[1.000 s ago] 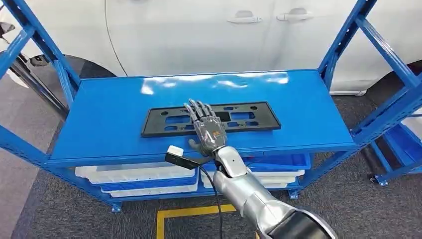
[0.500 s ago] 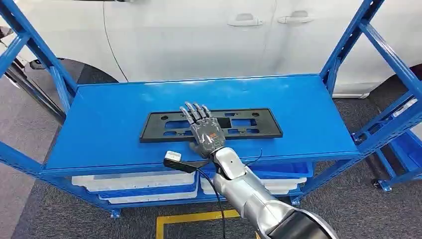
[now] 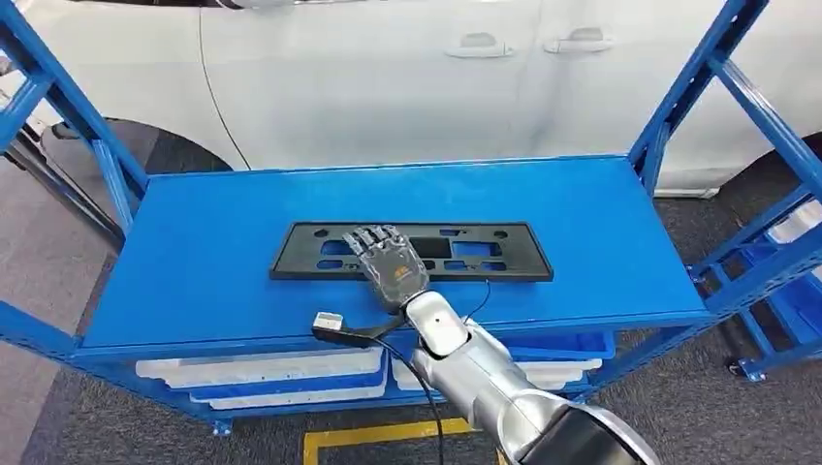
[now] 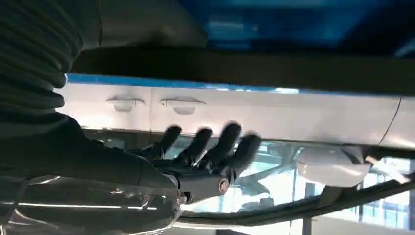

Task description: Take the parts from the cabinet and place them on the table.

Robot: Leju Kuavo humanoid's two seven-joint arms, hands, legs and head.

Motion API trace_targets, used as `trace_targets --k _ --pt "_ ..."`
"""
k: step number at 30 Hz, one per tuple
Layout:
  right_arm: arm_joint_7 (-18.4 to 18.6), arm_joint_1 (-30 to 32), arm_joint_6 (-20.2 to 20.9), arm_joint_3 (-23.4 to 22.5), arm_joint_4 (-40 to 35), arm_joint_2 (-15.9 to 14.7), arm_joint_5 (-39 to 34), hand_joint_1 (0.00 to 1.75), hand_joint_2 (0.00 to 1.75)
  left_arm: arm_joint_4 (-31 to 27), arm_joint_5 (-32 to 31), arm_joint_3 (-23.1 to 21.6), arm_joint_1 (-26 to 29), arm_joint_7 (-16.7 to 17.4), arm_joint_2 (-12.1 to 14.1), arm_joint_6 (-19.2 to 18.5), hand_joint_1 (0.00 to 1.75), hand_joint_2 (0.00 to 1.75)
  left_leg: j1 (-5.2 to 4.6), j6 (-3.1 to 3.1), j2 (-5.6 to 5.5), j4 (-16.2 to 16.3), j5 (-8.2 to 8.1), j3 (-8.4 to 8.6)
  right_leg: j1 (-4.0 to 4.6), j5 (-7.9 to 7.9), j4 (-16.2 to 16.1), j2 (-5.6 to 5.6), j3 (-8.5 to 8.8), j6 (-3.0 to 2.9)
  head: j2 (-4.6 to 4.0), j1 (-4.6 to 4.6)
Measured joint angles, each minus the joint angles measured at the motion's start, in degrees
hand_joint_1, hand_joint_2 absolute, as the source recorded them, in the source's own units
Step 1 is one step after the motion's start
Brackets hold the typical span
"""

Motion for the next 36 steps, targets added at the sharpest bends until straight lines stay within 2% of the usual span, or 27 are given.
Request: trace_targets --k 2,4,5,6,7,8,10,11,12,13,15,17,18,20,21,22,23,24,25,26,27,28,31,32,33,35,36 --pt "1.31 -0.51 0.69 2.18 0.07 -0.24 0.11 1.75 1.75 0.0 -0.13 0.2 -0.05 -0.09 -0.02 -0.07 0.0 0.0 0.25 0.82 0.12 -0.48 0.15 0.33 -0.21 -1.71 2.08 -0.18 -0.8 0.64 0.0 0.15" --pt "2.58 -1.13 2.6 4.46 0.31 -0.52 0.17 1.75 1.75 0.0 -0.17 0.35 -0.13 -0.18 -0.02 -0.11 0.0 0.0 0.14 1.19 0.17 -0.46 0.02 0.34 -0.4 -6.06 11.43 -0.26 -5.44 1.01 0.0 0.24" --pt "2.93 -1.21 3.41 5.72 0.44 -0.76 0.18 1.75 1.75 0.0 -0.28 0.46 -0.13 -0.3 -0.02 -0.26 0.0 0.0 0.09 1.25 0.17 -0.44 -0.02 0.34 -0.46 -7.52 15.91 -0.29 -7.82 1.11 0.0 0.28" --pt "3.19 -1.39 3.78 6.71 0.46 -0.96 0.2 1.75 1.75 0.0 -0.35 0.63 -0.12 -0.35 0.0 -0.26 0.0 0.0 0.04 1.34 0.16 -0.39 -0.09 0.38 -0.47 -7.83 18.65 -0.31 -9.47 1.1 0.0 0.28" --pt "3.43 -1.67 4.06 7.66 0.5 -1.09 0.2 1.75 1.75 0.0 -0.35 0.79 -0.07 -0.42 0.0 -0.26 0.0 0.0 -0.01 1.39 0.15 -0.35 -0.17 0.51 -0.47 -6.89 18.61 -0.34 -9.78 1.03 0.0 0.26" --pt "3.47 -2.15 4.17 8.35 0.52 -1.16 0.17 1.75 1.75 0.0 -0.35 0.92 -0.05 -0.42 0.0 -0.26 0.0 0.0 -0.08 1.37 0.09 -0.31 -0.31 0.72 -0.45 -4.5 15.6 -0.35 -8.56 0.79 0.0 0.28" --pt "3.47 -2.9 4.22 9.11 0.55 -1.33 0.06 1.75 1.75 0.0 -0.37 1.16 -0.08 -0.48 -0.02 -0.28 0.0 0.0 -0.27 1.23 -0.03 -0.31 -0.57 1.31 -0.32 0.8 5.31 -0.35 -3.74 -0.01 0.0 0.31" --pt "3.47 -3.22 4.24 9.5 0.55 -1.42 0.02 1.75 1.75 0.02 -0.46 1.2 -0.08 -0.5 -0.15 -0.28 0.0 0.0 -0.29 1.12 -0.03 -0.36 -0.7 1.49 -0.05 1.44 0.91 -0.4 -1.76 -0.59 0.0 0.24" --pt "3.47 -3.47 4.24 9.77 0.59 -1.46 -0.02 1.75 1.75 0.02 -0.52 1.22 -0.14 -0.55 -0.24 -0.28 0.0 0.0 -0.69 0.78 -0.05 -0.16 -0.84 1.37 0.22 1.32 0.39 -0.52 -1.54 -0.7 0.0 0.09" --pt "3.43 -3.58 4.19 10.01 0.59 -1.46 -0.09 1.75 1.75 0.02 -0.52 1.25 -0.1 -0.57 -0.17 -0.28 0.0 0.0 -0.4 0.48 -0.03 -0.32 -0.79 1.37 0.27 1.4 0.4 -0.47 -1.61 -0.59 0.0 0.24" --pt "3.28 -3.64 4.13 10.27 0.63 -1.55 -0.41 1.75 1.75 0.02 -0.57 1.31 -0.1 -0.63 -0.18 -0.28 0.0 0.0 -0.32 -0.2 -0.03 -0.81 -0.72 1.73 0.49 1.38 0.3 -0.34 -1.52 -0.9 0.0 0.24" --pt "3.19 -3.81 4.13 10.36 0.63 -1.53 -0.66 1.75 1.75 0.02 -0.66 1.44 -0.14 -0.83 -0.11 -0.53 0.0 0.0 -0.38 -0.71 0.02 0.09 -1.62 1.7 -0.35 1.91 -0.99 -0.53 -0.67 -1.4 0.0 0.15" --pt "3.1 -3.94 4.13 10.38 0.63 -1.53 -0.79 1.75 1.75 0.02 -0.74 1.51 -0.1 -1.16 -0.11 -0.81 0.0 0.0 -0.38 -0.84 0.01 3.23 -3.84 0.34 -0.4 1.94 -1.06 -0.66 -0.56 -1.67 0.0 0.04" --pt "2.93 -3.85 4.11 10.38 0.7 -1.55 -1.05 1.75 1.75 0.02 -0.76 1.64 -0.06 -1.87 0.04 -1.42 0.0 0.0 -0.29 -1.28 0.03 12.5 -8.27 -4.01 -0.36 1.91 -1.03 -0.73 -0.61 -1.71 0.0 0.13" --pt "2.93 -3.77 4.02 10.38 0.72 -1.55 -1.14 1.75 1.75 0.02 -0.76 1.68 0.04 -2.34 0.07 -1.68 0.0 0.0 -0.28 -1.46 0.03 16.42 -9.45 -5.94 -0.36 1.9 -1.01 -0.74 -0.66 -1.71 0.0 0.11" --pt "2.93 -3.73 3.93 10.38 0.74 -1.57 -1.25 1.75 1.75 0.02 -0.77 1.7 0.12 -2.67 0.07 -1.94 0.0 0.0 -0.25 -1.57 0.04 17.54 -9.12 -6.58 -0.39 1.89 -0.99 -0.73 -0.62 -1.7 0.0 0.09" --pt "2.88 -3.74 3.89 10.38 0.74 -1.6 -1.33 1.75 1.75 0.02 -0.79 1.7 0.19 -2.93 0.07 -2.14 0.0 0.0 -0.12 -1.62 0.05 15.65 -7.39 -5.77 -0.42 1.86 -0.97 -0.68 -0.53 -1.65 0.0 0.09" --pt "2.88 -3.77 3.62 10.38 0.74 -1.6 -1.49 1.75 1.75 0.02 -0.83 1.73 0.23 -3.61 0.07 -2.3 0.0 1.75 0.04 -1.66 0.06 11.62 -4.91 -3.77 -0.45 1.79 -0.92 -0.62 -0.42 -1.55 0.0 0.09" --pt "2.88 -3.85 3.03 10.36 0.74 -1.6 -1.71 1.75 1.75 0.02 -0.98 1.75 0.21 -4.68 0.15 -2.36 0.0 1.75 0.21 -1.66 0.1 5.58 -1.94 -0.82 -0.5 1.64 -0.74 -0.5 -0.32 -1.32 0.0 0.11" --pt "2.88 -3.95 2.43 10.27 0.74 -1.59 -1.9 1.75 1.75 0.02 -1.14 1.79 0.18 -5.94 0.17 -2.49 0.0 1.75 0.36 -1.63 0.19 0.79 -0.21 1.5 -0.48 1.45 -0.47 -0.4 -0.34 -1.04 0.0 0.09" --pt "2.88 -4.04 1.58 10.01 0.72 -1.7 -2.14 1.75 1.75 0.02 -1.16 1.94 0.07 -7.08 0.17 -2.73 0.0 1.75 0.07 -1.35 0.09 -0.73 -1.23 2.07 0.01 1.24 -0.07 -0.32 -0.65 -0.68 0.0 0.04" --pt "2.77 -4.08 0.81 9.46 0.59 -1.83 -2.47 1.75 1.75 0.02 -1.18 2.18 -0.01 -8.0 0.17 -3.01 0.0 1.75 0.02 -0.61 -0.09 -0.52 -0.96 1.93 0.01 1.4 -0.12 -0.21 -0.86 -0.41 0.0 0.24" --pt "1.66 -4.03 -1.72 7.85 -0.45 -2.27 -3.67 1.75 1.75 0.02 -1.33 2.73 0.15 -8.87 0.15 -3.26 0.0 1.75 0.03 0.45 -0.07 -0.61 -0.66 1.65 -0.1 1.54 -0.11 -0.13 -1.02 0.37 0.0 0.24" --pt "1.2 -3.94 -2.52 7.25 -1.21 -2.51 -4.2 1.75 1.75 0.02 -1.36 2.82 0.13 -8.98 0.02 -3.32 0.0 1.75 0.24 0.87 0.07 -0.82 -0.42 1.76 -0.29 0.72 1.01 -0.2 -1.41 0.59 0.0 0.26" --pt "0.44 -3.77 -3.24 6.36 -2.96 -2.79 -4.98 1.75 1.75 0.02 -1.31 3.01 0.07 -9.31 0.02 -3.32 0.0 1.75 0.25 1.14 0.08 -0.85 -0.38 1.69 -0.18 -1.01 3.46 -0.29 -2.53 0.91 0.0 0.7" --pt "-1.92 -2.19 -3.91 3.79 -9.43 -3.98 -7.38 1.75 1.75 0.02 -1.09 3.63 0.05 -9.85 -0.07 -3.32 0.0 1.75 0.13 1.4 0.09 -0.82 -0.38 1.51 -0.46 -5.74 12.97 -0.33 -7.05 1.42 0.0 0.77" --pt "-4.48 -0.99 -4.09 2.44 -12.48 -4.29 -9.98 1.75 1.75 0.02 -0.92 4.02 0.11 -10.25 -0.09 -3.32 0.0 1.75 0.1 1.44 0.08 -0.79 -0.41 1.51 -0.49 -7.35 17.45 -0.36 -9.22 1.54 0.0 0.77"
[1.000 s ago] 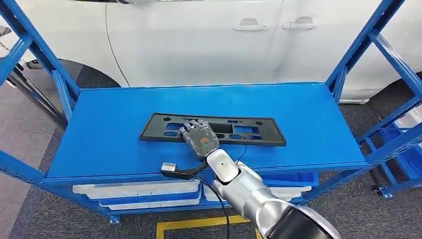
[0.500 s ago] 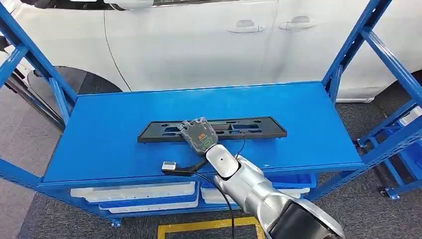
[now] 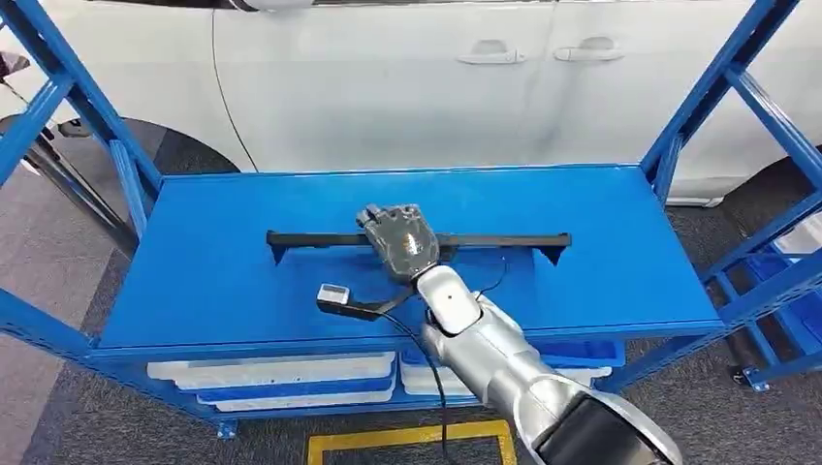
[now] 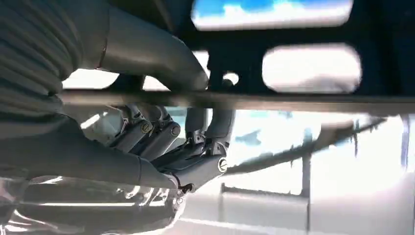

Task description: Take the parts from the cabinet and place them on the table.

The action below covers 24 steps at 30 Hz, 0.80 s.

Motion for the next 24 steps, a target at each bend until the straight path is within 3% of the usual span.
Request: trace_targets --k 1,2,3,5,6,8,10,11,12,13,15,16,17,18,20,21,22,24 --pt "-3.96 1.87 -0.02 -2.01 -4.74 -0.45 -4.09 1.75 1.75 0.0 0.33 0.35 0.04 -0.56 -0.04 0.0 0.0 1.75 0.0 0.04 -0.07 0.01 -0.06 0.02 0.0 -0.12 2.02 -0.03 -1.11 0.03 0.0 0.04" --pt "-7.87 3.56 -0.17 -4.09 -9.27 -0.72 -8.72 1.75 1.75 0.0 0.63 0.65 0.1 -0.98 -0.15 0.0 0.0 1.75 0.0 0.04 -0.16 0.02 -0.13 0.1 -0.01 1.19 0.99 -0.03 -0.85 -0.06 0.0 0.07" --pt "-12.57 4.96 -0.17 -5.9 -13.2 -0.83 -14.76 1.75 1.75 0.0 1.18 1.03 0.11 -1.57 -0.33 0.0 0.0 1.75 -0.03 0.04 -0.29 0.05 -0.23 0.2 0.0 3.6 -2.64 -0.03 0.78 -0.29 0.0 0.02" --pt "-21.42 7.39 -0.13 -9.29 -22.19 -0.89 -29.89 1.75 1.75 0.0 1.81 2.08 0.09 -2.36 -0.7 0.0 0.0 1.75 -0.13 -0.13 -0.45 0.07 -0.49 0.55 0.15 8.86 -13.31 -0.05 5.7 -1.05 0.0 0.04" --pt "-24.78 8.65 0.05 -10.88 -27.66 -1.09 -37.42 1.75 1.75 0.02 1.81 2.47 0.12 -2.56 -1.12 -0.02 0.0 1.75 -0.2 -0.32 -0.54 0.11 -0.64 0.49 0.55 9.29 -16.95 -0.06 7.24 -1.73 0.0 0.04" --pt "-28.38 11.11 0.81 -12.65 -38.25 -1.68 -49.01 1.75 1.75 0.02 1.83 3.26 0.13 -2.97 -1.22 -0.02 0.0 1.75 -0.33 -0.92 -0.76 0.21 -0.83 0.2 0.78 9.17 -17.44 -0.19 7.2 -1.77 0.0 0.11" --pt "-28.44 13.39 2.01 -13.46 -48.11 -2.51 -52.66 1.75 1.75 0.02 1.97 3.93 0.39 -3.19 -1.33 -0.02 0.0 1.75 -0.38 -1.63 -0.69 -0.27 -0.85 0.52 0.64 9.17 -17.7 -0.05 7.26 -2.19 0.0 0.09" --pt "-28.55 14.09 2.32 -13.67 -51.11 -2.64 -53.18 1.75 1.75 0.02 1.97 4.19 0.32 -3.23 -1.33 -0.02 0.0 1.75 -0.37 -1.84 -0.57 0.03 -1.43 0.43 -0.11 9.46 -18.49 -0.15 7.76 -2.46 0.0 -0.02" --pt "-29.63 14.61 2.89 -13.76 -54.24 -2.8 -55.14 1.75 1.75 0.02 1.97 4.41 0.26 -3.32 -1.44 -0.02 0.0 1.75 -0.46 -2.0 -0.33 1.69 -2.74 0.04 -0.09 9.46 -18.8 -0.16 8.12 -2.74 0.0 -0.02" --pt "-31.25 15.15 3.82 -13.76 -56.93 -2.95 -58.12 1.75 1.75 0.02 1.97 4.59 0.2 -3.36 -1.44 -0.02 0.0 1.75 -0.35 -2.14 -0.24 5.17 -4.9 -1.45 -0.07 9.37 -18.79 -0.22 8.27 -2.91 0.0 -0.24" --pt "-33.45 17.62 7.77 -13.76 -62.55 -3.54 -66.03 1.75 1.75 0.02 1.97 5.09 0.08 -3.52 -1.44 -0.02 0.0 1.75 -0.29 -2.5 -0.18 14.38 -9.01 -5.74 0.07 9.15 -18.76 -0.44 8.52 -3.12 0.0 -0.2" --pt "-33.73 19.07 10.19 -13.76 -65.58 -4.0 -69.55 1.75 1.75 0.02 1.97 5.37 0.13 -3.58 -1.44 -0.02 0.0 1.75 -0.28 -2.63 -0.15 17.56 -9.68 -7.34 0.09 9.0 -18.68 -0.46 8.58 -3.15 0.0 -0.22" --pt "-33.78 20.3 10.99 -13.76 -66.77 -4.18 -71.04 1.75 1.75 0.02 1.94 5.49 0.27 -3.58 -1.44 -0.02 0.0 1.75 -0.25 -2.69 -0.13 17.76 -8.85 -7.56 0.09 8.86 -18.6 -0.44 8.67 -3.13 0.0 -0.22" --pt "-33.78 21.48 15.25 -13.74 -69.87 -4.98 -75.23 1.75 1.75 0.02 1.59 5.75 0.35 -3.63 -1.44 -0.02 0.0 1.75 -0.19 -2.69 -0.11 14.97 -6.55 -6.3 0.08 8.65 -18.44 -0.32 8.8 -3.06 0.0 -0.22" --pt "-33.97 23.12 20.99 -13.61 -74.2 -5.83 -81.76 1.75 1.75 0.02 1.12 5.81 0.18 -3.91 -1.4 -0.04 0.0 1.75 -0.12 -2.37 -0.09 4.76 -1.11 -1.4 0.07 8.11 -18.0 -0.17 9.24 -2.77 0.0 -0.22" --pt "-34.13 23.72 23.38 -13.61 -75.22 -6.19 -83.86 1.75 1.75 0.02 0.89 5.86 0.11 -4.04 -1.4 -0.11 0.0 1.75 -0.12 -2.02 -0.09 1.25 -0.65 0.17 0.08 7.89 -17.86 -0.15 9.25 -2.55 0.0 -0.22" --pt "-34.45 24.39 26.13 -13.57 -76.3 -6.73 -86.0 1.75 1.75 0.02 0.72 5.92 -0.1 -4.26 -1.4 -0.22 0.0 1.75 -0.46 -1.85 -0.13 0.09 -1.09 0.74 0.54 7.8 -17.41 -0.04 8.98 -2.28 0.0 -0.24" --pt "-34.65 25.78 29.38 -13.37 -78.08 -7.67 -88.05 1.75 1.75 0.02 0.37 6.03 -0.24 -4.43 -1.4 -0.28 0.0 1.75 -0.56 -1.28 -0.26 0.53 -1.15 0.38 0.41 8.02 -17.59 -0.02 8.75 -1.73 0.0 -0.24"
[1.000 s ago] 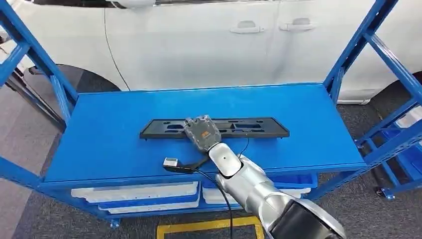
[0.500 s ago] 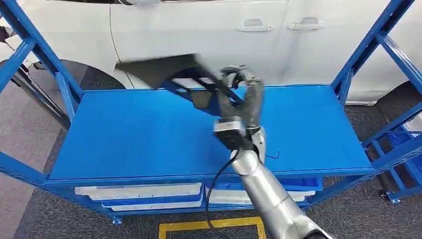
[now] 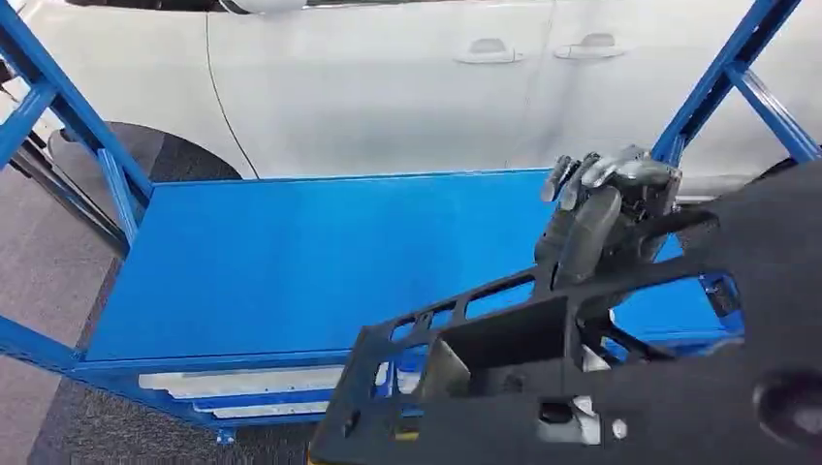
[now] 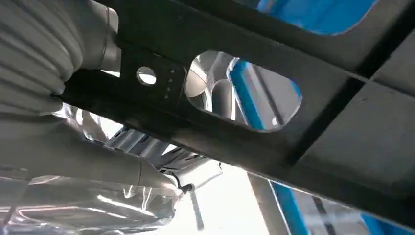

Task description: Take the parts from the cabinet and place them on the table.

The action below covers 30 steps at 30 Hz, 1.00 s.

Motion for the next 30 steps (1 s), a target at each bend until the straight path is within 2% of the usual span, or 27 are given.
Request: trace_targets --k 1,2,3,4,6,7,8,9,11,12,13,16,17,19,21,22,23,24,25,26,27,28,29,30 --pt "-0.11 0.47 0.76 0.22 -0.48 -0.28 -0.41 1.75 1.75 0.0 -0.22 0.04 0.07 -0.15 0.02 -0.11 0.0 1.75 -0.03 0.21 0.01 -0.03 0.01 -0.01 -0.06 0.04 -0.08 0.0 0.06 0.2 0.0 0.2" --pt "-0.26 0.74 1.28 0.46 -1.04 -0.59 -0.61 1.75 1.75 0.0 -0.56 0.04 0.06 -0.24 0.0 -0.28 0.0 1.75 0.45 0.68 0.08 -0.59 0.33 0.18 0.13 -0.23 0.1 0.03 0.01 0.6 0.0 0.07" --pt "-0.37 1.01 1.66 0.57 -1.55 -0.94 -0.61 1.75 1.75 0.0 -0.7 0.04 -0.03 -0.35 0.0 -0.39 0.0 1.75 0.49 1.02 0.13 -0.72 0.51 0.31 -0.14 -1.32 1.32 -0.03 -0.38 0.93 0.0 0.13" --pt "-0.48 1.05 2.01 0.74 -1.96 -1.18 -0.59 1.75 1.75 0.0 -0.81 0.04 -0.12 -0.37 0.0 -0.44 0.0 1.75 0.5 1.36 0.18 -0.71 0.51 0.25 -0.21 -3.32 4.41 -0.05 -1.73 1.13 0.0 0.46" --pt "-0.55 1.48 2.47 1.2 -2.34 -1.66 -0.48 1.75 1.75 0.0 -0.83 0.04 -0.12 -0.37 0.0 -0.44 0.0 1.75 0.43 1.51 0.35 -0.65 0.63 0.17 -0.51 -7.87 13.95 -0.06 -6.13 1.56 0.0 0.46" --pt "-0.5 1.79 2.53 1.51 -2.47 -1.94 -0.3 1.75 1.75 0.0 -0.83 0.04 -0.13 -0.37 0.02 -0.44 0.0 1.75 0.43 1.51 0.38 -0.49 0.71 0.07 -0.57 -9.19 17.82 -0.07 -7.92 1.69 0.0 0.53" --pt "-0.31 1.91 2.53 1.83 -2.49 -2.12 0.0 1.75 1.75 0.0 -0.81 0.09 -0.13 -0.35 0.0 -0.44 0.0 1.75 0.44 1.5 0.38 -0.38 0.71 0.01 -0.68 -8.93 18.83 -0.07 -8.38 1.78 0.0 0.5" --pt "0.04 1.91 2.53 2.18 -2.58 -2.23 0.35 1.75 1.75 0.0 -0.83 0.13 -0.1 -0.31 0.0 -0.46 0.0 1.75 0.44 1.5 0.37 -0.27 0.71 -0.04 -0.84 -7.3 16.78 -0.08 -7.3 1.77 0.0 0.48" --pt "0.5 1.88 2.6 2.76 -2.95 -2.32 0.81 1.75 1.75 0.0 -0.83 0.13 -0.17 -0.17 -0.04 -0.46 0.0 1.75 0.45 1.41 0.27 0.03 0.65 -0.08 -0.94 -2.46 7.14 -0.1 -2.26 1.5 0.0 0.5" --pt "0.68 1.83 2.62 3.15 -3.19 -2.34 0.94 1.75 1.75 0.0 -0.83 0.13 -0.23 -0.17 -0.04 -0.48 0.0 1.75 0.45 1.2 0.18 0.19 0.6 -0.14 -0.93 -0.81 1.77 -0.1 0.53 1.22 0.0 0.53" --pt "0.79 1.83 2.64 3.43 -3.28 -2.34 1.14 1.75 1.75 0.0 -0.83 0.15 -0.32 -0.15 -0.04 -0.48 0.0 1.75 0.07 0.73 0.11 0.44 0.61 -0.4 -0.57 -1.14 0.96 -0.05 0.75 1.11 0.0 0.44" --pt "1.29 1.87 2.88 4.2 -3.69 -2.34 1.82 1.75 1.75 0.0 -0.83 0.22 -0.37 0.24 -0.04 -0.35 0.0 1.75 0.17 -0.37 0.09 0.06 1.31 -0.67 -0.31 -0.48 1.12 0.1 0.01 0.33 0.0 0.44" --pt "1.42 1.87 3.16 4.46 -3.84 -2.32 1.88 1.75 1.75 0.0 -0.83 0.26 -0.33 0.37 -0.04 -0.24 0.0 1.75 0.13 -0.8 0.04 -0.02 1.53 -0.79 -0.69 0.04 0.55 0.02 -0.09 -0.3 0.0 0.44" --pt "1.68 1.83 3.58 4.68 -3.87 -2.25 1.88 1.75 1.75 0.0 -0.83 0.31 -0.42 0.72 -0.15 -0.02 0.0 1.75 0.32 -1.17 0.21 2.98 -2.44 -1.89 -0.85 0.94 0.13 -0.4 -0.69 -1.23 0.0 0.35" --pt "2.03 1.86 4.5 4.7 -3.84 -2.21 1.66 1.75 1.75 0.0 -0.81 0.55 -0.48 1.18 -0.22 0.37 0.0 1.75 0.4 -1.54 0.21 11.78 -8.2 -4.88 -0.6 1.72 0.17 -0.52 -1.8 -1.48 0.0 0.26" --pt "2.25 1.85 5.24 4.7 -3.84 -2.21 1.44 1.75 1.75 0.0 -0.81 0.74 -0.52 1.29 -0.22 0.53 0.0 1.75 0.39 -1.62 0.21 15.83 -10.15 -6.13 -0.44 2.19 0.2 -0.55 -2.45 -1.54 0.0 0.24" --pt "2.34 1.85 6.1 4.68 -3.82 -2.21 1.07 1.75 1.75 0.0 -0.79 0.9 -0.52 1.4 -0.22 0.61 0.0 1.75 0.39 -1.6 0.21 17.81 -10.78 -6.28 -0.3 2.69 0.24 -0.55 -3.11 -1.53 0.0 0.24" --pt "2.34 1.85 6.64 4.65 -3.78 -2.18 0.7 1.75 1.75 0.0 -0.79 1.09 -0.52 1.44 -0.22 0.63 0.0 1.75 0.39 -1.47 0.21 16.69 -10.14 -4.97 -0.23 3.16 0.29 -0.53 -3.7 -1.48 0.0 0.26" --pt "2.4 1.83 7.1 4.61 -3.78 -2.1 0.44 1.75 1.75 0.0 -0.79 1.16 -0.54 1.51 -0.22 0.66 0.0 1.75 0.37 -1.29 0.21 12.72 -8.49 -2.14 -0.17 3.61 0.36 -0.49 -4.26 -1.4 0.0 0.24" --pt "2.49 1.75 7.47 4.59 -3.78 -2.01 0.18 1.75 1.75 0.0 -0.79 1.18 -0.61 1.55 -0.22 0.68 0.0 1.75 0.37 -1.02 0.21 6.5 -6.31 1.97 -0.13 4.09 0.47 -0.47 -4.76 -1.27 0.0 0.24" --pt "2.6 1.59 7.93 4.57 -3.78 -1.92 -0.15 1.75 1.75 0.0 -0.79 1.22 -0.76 1.55 -0.22 0.7 0.0 1.75 0.35 -0.71 0.21 0.93 -4.91 5.75 -0.11 4.5 0.59 -0.44 -5.1 -1.07 0.0 0.24" --pt "2.91 1.39 8.52 4.57 -3.78 -1.9 -0.71 1.75 1.75 0.0 -0.81 1.29 -1.05 1.66 -0.2 0.72 0.0 1.75 -0.01 -0.33 0.13 -1.61 -5.7 6.63 0.09 4.98 0.62 -0.48 -5.27 -0.69 0.02 0.26" --pt "3.41 1.12 9.07 4.57 -3.76 -1.92 -1.27 1.75 1.75 0.0 -0.81 1.36 -1.04 1.71 -0.24 0.77 0.0 1.75 -0.26 0.01 0.03 -1.56 -4.66 6.29 0.0 5.36 0.54 -0.48 -5.27 -0.28 0.0 0.48" --pt "3.63 0.8 9.94 4.57 -3.54 -1.99 -2.11 1.75 1.75 0.0 -0.81 1.51 -0.96 1.94 -0.26 0.87 0.0 1.75 -0.45 0.27 0.05 -1.21 -4.37 5.98 -0.16 5.91 0.42 -0.54 -5.3 0.09 0.02 0.26"
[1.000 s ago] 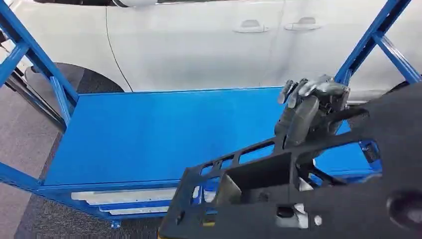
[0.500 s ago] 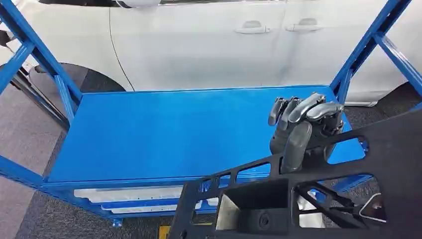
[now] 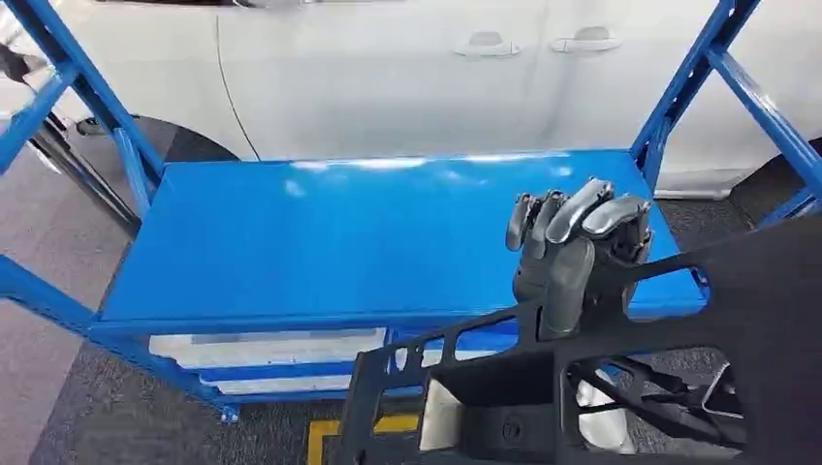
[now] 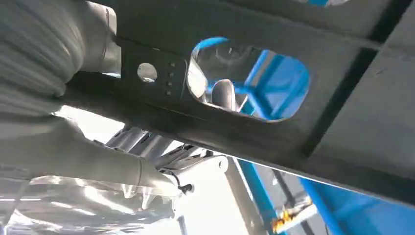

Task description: Take the parts from the cabinet and place them on the table.

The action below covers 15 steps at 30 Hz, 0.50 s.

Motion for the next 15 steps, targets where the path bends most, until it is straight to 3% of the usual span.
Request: trace_targets --k 2,3,4,6,7,8,9,10,11,12,13,14,15 --pt "-0.2 -0.32 1.46 0.0 0.44 -0.48 -1.83 1.75 1.75 0.0 0.0 0.15 0.2 0.39 0.0 0.48 0.0 1.75 0.05 0.69 0.06 -0.17 1.22 -0.59 0.0 1.3 -0.66 0.13 -0.02 0.74 -0.02 0.04" --pt "-0.48 -0.56 2.15 -0.02 0.77 -1.01 -2.63 1.75 1.75 0.04 0.0 0.2 0.04 0.46 -0.44 0.66 0.0 1.75 0.48 1.0 0.53 -0.48 2.21 -1.2 -0.24 0.56 -0.28 0.3 -0.56 0.96 -0.02 -0.04" --pt "-0.75 -0.81 2.81 -0.02 0.98 -1.57 -3.29 1.75 1.75 0.04 0.0 0.26 -0.06 0.59 -0.42 0.81 0.0 1.75 0.43 1.54 0.54 -0.57 2.96 -1.97 -0.2 -2.58 1.36 0.28 -1.51 1.18 0.0 -0.06" --pt "-1.42 -1.04 4.11 0.0 1.62 -2.42 -4.66 1.75 1.75 0.04 0.0 0.52 -0.06 0.63 -0.52 0.9 0.0 1.75 0.42 1.77 0.66 -0.51 4.36 -3.85 -0.52 -9.71 9.17 0.24 -3.55 1.76 -0.02 0.35" --pt "-1.57 -1.03 4.5 0.02 1.99 -2.88 -4.98 1.75 1.75 0.04 0.0 0.63 0.0 0.63 -0.57 0.92 0.0 1.75 0.38 1.75 0.72 -0.42 5.15 -4.92 -0.59 -12.34 14.02 0.24 -4.42 2.03 -0.02 0.26" --pt "-1.77 -1.04 4.98 0.04 2.36 -3.37 -5.32 1.75 1.75 0.04 0.0 0.74 0.01 0.63 -0.68 0.94 0.0 1.75 0.38 1.67 0.75 -0.22 5.88 -6.09 -0.65 -12.83 17.52 0.24 -4.64 2.17 -0.02 0.37" --pt "-1.84 -1.05 5.2 0.07 2.73 -3.76 -5.57 1.75 1.75 0.04 0.0 0.85 0.02 0.61 -0.72 0.94 0.0 1.75 0.38 1.59 0.75 -0.01 6.46 -7.08 -0.73 -11.66 18.17 0.24 -3.76 2.24 0.0 0.31" --pt "-1.9 -1.07 5.4 0.09 3.06 -4.07 -5.73 1.75 1.75 0.04 0.0 0.98 0.02 0.59 -0.81 0.94 0.0 1.75 0.38 1.47 0.76 0.18 7.0 -8.0 -0.76 -9.74 16.67 0.22 -1.73 2.2 -0.02 0.33" --pt "-1.92 -1.18 5.56 0.11 3.3 -4.29 -5.82 1.75 1.75 0.04 -0.02 1.03 0.02 0.48 -0.85 0.92 0.0 1.75 0.38 1.34 0.76 0.39 7.54 -8.93 -0.76 -7.87 12.82 0.22 1.54 2.03 -0.02 0.33" --pt "-1.99 -1.43 5.71 0.11 3.54 -4.46 -5.88 1.75 1.75 0.04 -0.07 1.03 0.0 0.42 -1.01 0.92 0.0 1.75 0.38 1.13 0.73 0.64 8.05 -9.67 -0.73 -7.29 7.85 0.22 5.39 1.78 -0.02 0.35" --pt "-2.1 -1.78 5.95 0.13 3.76 -4.64 -5.9 1.75 1.75 0.04 -0.22 1.05 -0.01 0.35 -1.05 0.94 0.0 1.75 0.33 0.87 0.69 0.88 8.5 -10.15 -0.64 -9.34 2.09 0.24 9.45 1.34 -0.02 0.29" --pt "-2.27 -1.93 6.02 0.15 3.94 -4.72 -5.9 1.75 1.75 0.04 -0.26 1.05 -0.01 0.31 -1.18 0.92 0.0 1.75 0.12 0.51 0.58 1.07 8.91 -10.41 -0.31 -10.67 -1.82 0.29 11.3 1.05 -0.02 0.24" --pt "-2.51 -1.77 6.01 0.15 4.13 -4.94 -5.99 1.75 1.75 0.04 -0.33 1.09 0.02 0.26 -1.2 0.94 0.0 1.75 0.18 0.17 0.6 0.64 9.53 -10.18 -0.13 -9.86 -1.08 0.29 10.84 0.73 -0.02 0.15"
